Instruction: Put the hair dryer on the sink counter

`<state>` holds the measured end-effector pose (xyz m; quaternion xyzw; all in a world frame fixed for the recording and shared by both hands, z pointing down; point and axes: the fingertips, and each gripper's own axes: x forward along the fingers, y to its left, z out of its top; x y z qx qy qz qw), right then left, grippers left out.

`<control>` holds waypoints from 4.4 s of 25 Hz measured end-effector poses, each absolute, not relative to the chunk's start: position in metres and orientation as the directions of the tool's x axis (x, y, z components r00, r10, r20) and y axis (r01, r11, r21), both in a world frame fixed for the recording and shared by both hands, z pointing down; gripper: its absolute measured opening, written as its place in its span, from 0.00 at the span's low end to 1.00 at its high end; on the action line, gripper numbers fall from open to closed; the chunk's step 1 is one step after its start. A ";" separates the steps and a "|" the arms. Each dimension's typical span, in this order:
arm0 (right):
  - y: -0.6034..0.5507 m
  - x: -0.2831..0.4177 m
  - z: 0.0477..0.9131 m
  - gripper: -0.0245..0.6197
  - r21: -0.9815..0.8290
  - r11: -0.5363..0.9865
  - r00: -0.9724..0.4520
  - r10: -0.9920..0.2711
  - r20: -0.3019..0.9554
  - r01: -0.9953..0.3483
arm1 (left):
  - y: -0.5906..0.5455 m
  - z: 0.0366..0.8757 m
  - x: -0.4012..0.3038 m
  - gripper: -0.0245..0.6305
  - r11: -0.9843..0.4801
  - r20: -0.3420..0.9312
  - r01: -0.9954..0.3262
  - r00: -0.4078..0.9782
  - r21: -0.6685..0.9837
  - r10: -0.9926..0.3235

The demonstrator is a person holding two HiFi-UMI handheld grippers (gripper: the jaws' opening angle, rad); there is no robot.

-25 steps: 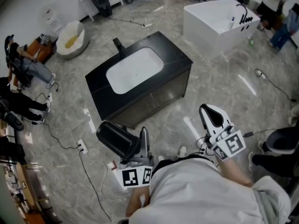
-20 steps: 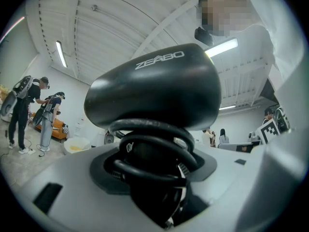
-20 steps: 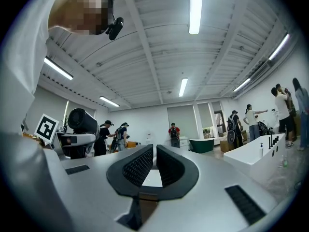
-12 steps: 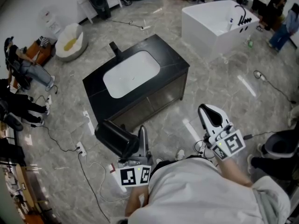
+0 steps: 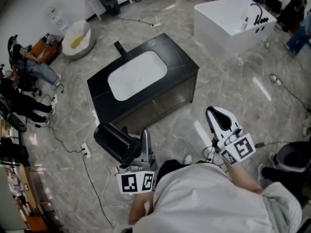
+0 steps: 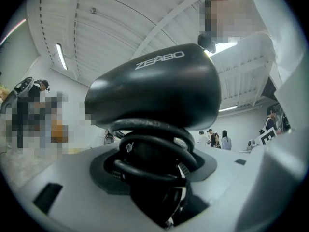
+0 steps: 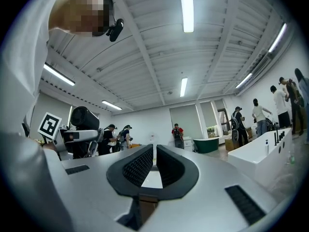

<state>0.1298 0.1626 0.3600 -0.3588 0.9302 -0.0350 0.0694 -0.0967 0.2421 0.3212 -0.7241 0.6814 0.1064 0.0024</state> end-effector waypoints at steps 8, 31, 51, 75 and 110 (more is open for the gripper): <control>0.154 0.128 0.369 0.11 -0.120 0.770 -0.768 -0.636 -0.076 -0.626 | 0.241 0.322 -0.079 0.47 -0.082 -0.152 -0.986 0.059 0.145 -0.987; 0.112 0.130 0.384 0.11 -0.139 0.710 -0.713 -0.700 -0.041 -0.690 | 0.178 0.328 -0.095 0.46 -0.135 -0.161 -0.983 0.115 0.120 -0.980; 0.027 0.072 0.381 0.11 -0.126 0.689 -0.695 -0.719 0.000 -0.714 | 0.074 0.339 -0.155 0.46 -0.181 -0.129 -0.969 0.160 0.170 -0.979; -0.053 -0.010 0.374 0.11 -0.066 0.648 -0.650 -0.759 0.025 -0.759 | -0.030 0.344 -0.218 0.46 -0.333 -0.188 -0.912 0.293 0.240 -0.937; -0.073 -0.043 0.371 0.11 -0.022 0.608 -0.608 -0.793 0.038 -0.794 | -0.073 0.352 -0.244 0.46 -0.426 -0.234 -0.857 0.368 0.291 -0.900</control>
